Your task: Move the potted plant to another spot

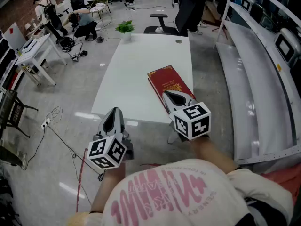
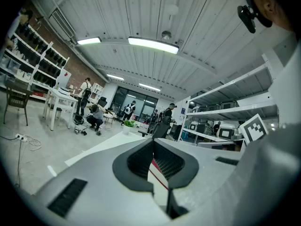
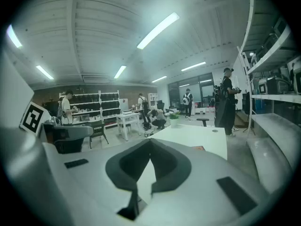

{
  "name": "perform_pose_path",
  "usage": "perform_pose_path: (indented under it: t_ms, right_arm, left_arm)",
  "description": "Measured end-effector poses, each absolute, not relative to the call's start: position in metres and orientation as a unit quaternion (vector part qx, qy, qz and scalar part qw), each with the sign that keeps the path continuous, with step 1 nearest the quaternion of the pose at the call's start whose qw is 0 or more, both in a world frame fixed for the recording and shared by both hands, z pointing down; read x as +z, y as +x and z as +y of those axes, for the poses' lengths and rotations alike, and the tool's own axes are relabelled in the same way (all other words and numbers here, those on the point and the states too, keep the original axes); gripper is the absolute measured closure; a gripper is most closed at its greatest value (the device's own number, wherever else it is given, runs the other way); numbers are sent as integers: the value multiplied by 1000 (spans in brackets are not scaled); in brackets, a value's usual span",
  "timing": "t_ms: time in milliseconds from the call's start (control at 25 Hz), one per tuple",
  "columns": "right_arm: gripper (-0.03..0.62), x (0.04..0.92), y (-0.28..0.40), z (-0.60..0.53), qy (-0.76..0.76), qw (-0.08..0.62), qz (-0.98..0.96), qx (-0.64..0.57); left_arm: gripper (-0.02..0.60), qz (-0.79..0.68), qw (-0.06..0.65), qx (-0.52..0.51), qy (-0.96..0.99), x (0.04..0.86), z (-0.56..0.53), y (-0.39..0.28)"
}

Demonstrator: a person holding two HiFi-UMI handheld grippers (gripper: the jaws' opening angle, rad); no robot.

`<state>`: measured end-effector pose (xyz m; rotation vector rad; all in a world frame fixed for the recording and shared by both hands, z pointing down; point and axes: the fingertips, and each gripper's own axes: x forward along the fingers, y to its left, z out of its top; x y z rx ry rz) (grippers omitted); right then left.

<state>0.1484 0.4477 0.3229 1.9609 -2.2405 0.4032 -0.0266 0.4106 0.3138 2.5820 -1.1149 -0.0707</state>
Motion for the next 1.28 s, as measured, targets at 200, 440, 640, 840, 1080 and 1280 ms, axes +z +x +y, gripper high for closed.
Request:
perform_pose_path:
  t_ms: [200,440,640,840,1080,1280]
  right_arm:
    - [588,321,141,444,652,70,-743,133]
    - [588,323,132,437,649,72,-745,134]
    - [588,325,112,425,643,61,-751,141]
    - [588,325,78,418,631,51,-760,150]
    - [588,330,18,406,596,66,-786,153]
    - [588,340,-37,390,547,88,-819,151]
  left_arm:
    - [578,-390,168,-27,905,314,407,-34]
    - [578,-394,170,-33,902,314,402,-46]
    - [578,-412,169,-39,895,313,394,-79]
    - [578,-437,170,-43,882,312,393,-126]
    - [578,-476,173,-55,860,310,401,-194]
    - [578,-513,181,-74,836,316,408,-250]
